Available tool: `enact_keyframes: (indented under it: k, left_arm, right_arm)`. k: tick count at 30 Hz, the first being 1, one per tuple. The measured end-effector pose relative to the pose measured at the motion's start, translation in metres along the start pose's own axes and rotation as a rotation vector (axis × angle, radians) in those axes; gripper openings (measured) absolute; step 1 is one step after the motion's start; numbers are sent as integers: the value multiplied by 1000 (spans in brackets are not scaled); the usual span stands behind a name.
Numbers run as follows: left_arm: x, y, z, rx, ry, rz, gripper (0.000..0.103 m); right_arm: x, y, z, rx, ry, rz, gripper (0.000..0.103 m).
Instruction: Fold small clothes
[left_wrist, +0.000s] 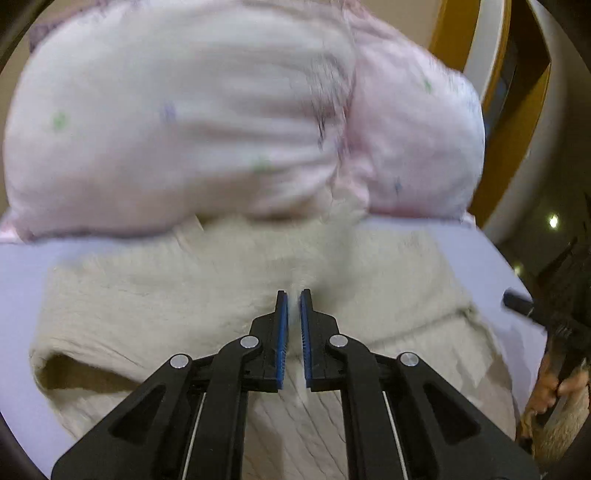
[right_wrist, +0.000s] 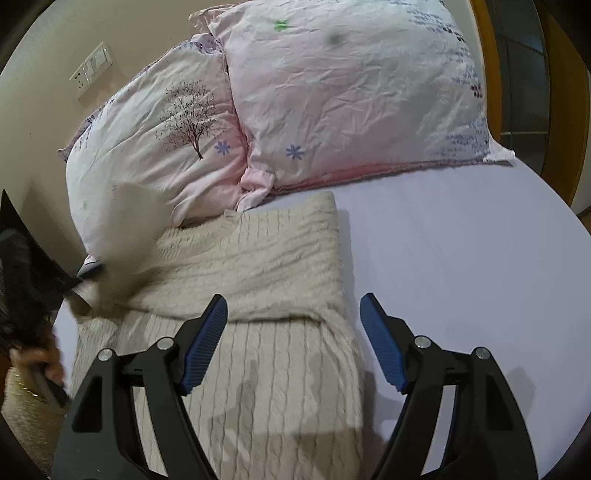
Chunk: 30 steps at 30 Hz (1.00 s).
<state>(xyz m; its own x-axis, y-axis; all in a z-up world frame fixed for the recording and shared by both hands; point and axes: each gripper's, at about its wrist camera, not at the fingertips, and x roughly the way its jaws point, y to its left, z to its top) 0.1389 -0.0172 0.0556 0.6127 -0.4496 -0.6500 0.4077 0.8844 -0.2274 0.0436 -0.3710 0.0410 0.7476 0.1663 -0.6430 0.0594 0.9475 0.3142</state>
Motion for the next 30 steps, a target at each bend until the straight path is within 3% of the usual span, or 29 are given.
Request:
enact_keyframes:
  k: [3,5,6,7,10,13,17,21,26,30]
  left_arm:
    - [-32,14,-18,-41,-34,11,7]
    - [-67,30,-34,-67,-78,11,16]
    - [-88,40,-45,-83,-98,8,21]
    - [-100,48,-51,-94,-112,4,36]
    - [-156,68,-90,-159,-160,-26,61]
    - [-202,89,-144,-285,-169,-110,65]
    - [-233,106,-205,-405,-151,-205,65]
    - [-227,117,-250,-510,-122,-247,65]
    - [-189,115,-270,-583,-79,-327,65]
    - [-166,101,-270,-577,-46,-389,65]
  right_arm:
    - [-25,-17,-11,15,12,45,79]
    - [-38,-28,-21,37,37,94,79]
    - [-46,-34,-28,56,55,129,79]
    - [-51,-38,-34,69,66,153,79]
    - [-72,-49,-57,111,119,226,79]
    - [-86,-51,-82,109,226,282,78]
    - [-88,-50,-116,133,414,338,67]
    - [-66,-59,-151,255,519,418,60]
    - [-35,-66,-180,396,536,582,49]
    - [-27,-59,-195,438,509,743,20]
